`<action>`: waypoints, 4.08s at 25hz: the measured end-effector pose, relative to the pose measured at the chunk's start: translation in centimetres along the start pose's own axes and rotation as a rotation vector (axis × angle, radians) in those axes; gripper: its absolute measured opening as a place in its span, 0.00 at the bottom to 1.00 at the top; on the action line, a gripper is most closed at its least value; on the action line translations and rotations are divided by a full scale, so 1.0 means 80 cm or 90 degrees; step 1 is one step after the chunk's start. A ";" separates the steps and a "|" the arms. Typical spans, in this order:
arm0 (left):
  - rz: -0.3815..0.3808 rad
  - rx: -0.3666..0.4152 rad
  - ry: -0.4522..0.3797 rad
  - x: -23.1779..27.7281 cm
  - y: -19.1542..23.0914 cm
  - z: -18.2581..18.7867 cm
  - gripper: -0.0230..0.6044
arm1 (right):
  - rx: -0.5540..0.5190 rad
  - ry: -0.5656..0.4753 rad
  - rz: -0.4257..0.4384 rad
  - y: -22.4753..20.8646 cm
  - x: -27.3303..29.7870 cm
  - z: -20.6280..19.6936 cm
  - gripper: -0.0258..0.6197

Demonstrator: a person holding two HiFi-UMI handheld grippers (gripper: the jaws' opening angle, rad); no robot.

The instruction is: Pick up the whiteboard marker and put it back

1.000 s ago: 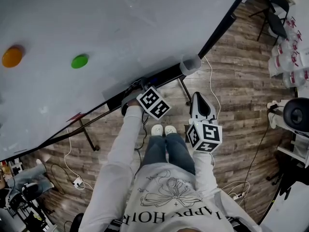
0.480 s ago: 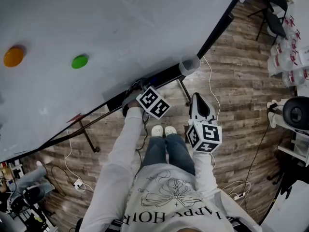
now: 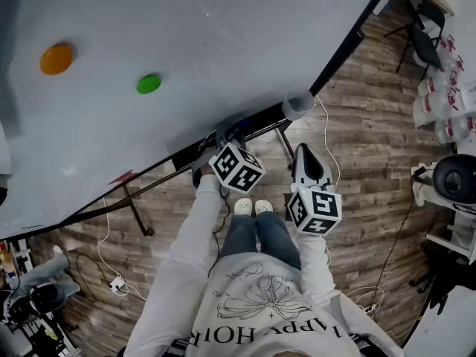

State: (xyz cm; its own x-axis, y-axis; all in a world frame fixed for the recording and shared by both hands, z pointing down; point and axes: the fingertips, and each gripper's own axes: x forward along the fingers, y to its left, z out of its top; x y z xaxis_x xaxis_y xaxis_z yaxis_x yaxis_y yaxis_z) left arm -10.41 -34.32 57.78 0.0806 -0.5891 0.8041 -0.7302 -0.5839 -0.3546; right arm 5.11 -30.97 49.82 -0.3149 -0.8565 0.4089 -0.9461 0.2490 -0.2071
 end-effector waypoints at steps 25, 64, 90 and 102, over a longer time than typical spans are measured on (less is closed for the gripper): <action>0.065 -0.255 -0.367 -0.244 0.078 0.069 0.13 | -0.061 -0.113 0.048 0.102 -0.044 0.088 0.04; 0.031 -0.301 -0.519 -0.294 0.073 0.088 0.13 | -0.057 -0.162 -0.024 0.103 -0.085 0.097 0.04; 0.007 -0.384 -0.537 -0.140 0.012 0.314 0.13 | -0.052 -0.126 0.054 -0.131 0.030 0.173 0.04; 0.062 -0.367 -0.489 -0.060 -0.007 0.311 0.13 | -0.048 -0.077 0.077 -0.175 0.063 0.147 0.04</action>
State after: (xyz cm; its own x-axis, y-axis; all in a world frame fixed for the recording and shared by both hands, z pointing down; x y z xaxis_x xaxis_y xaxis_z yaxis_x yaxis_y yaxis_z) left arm 6.54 -45.04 42.21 0.2749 -0.9446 0.1791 -0.9615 -0.2702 0.0506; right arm 17.68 -44.06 44.35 -0.4200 -0.8651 0.2742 -0.9062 0.3833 -0.1787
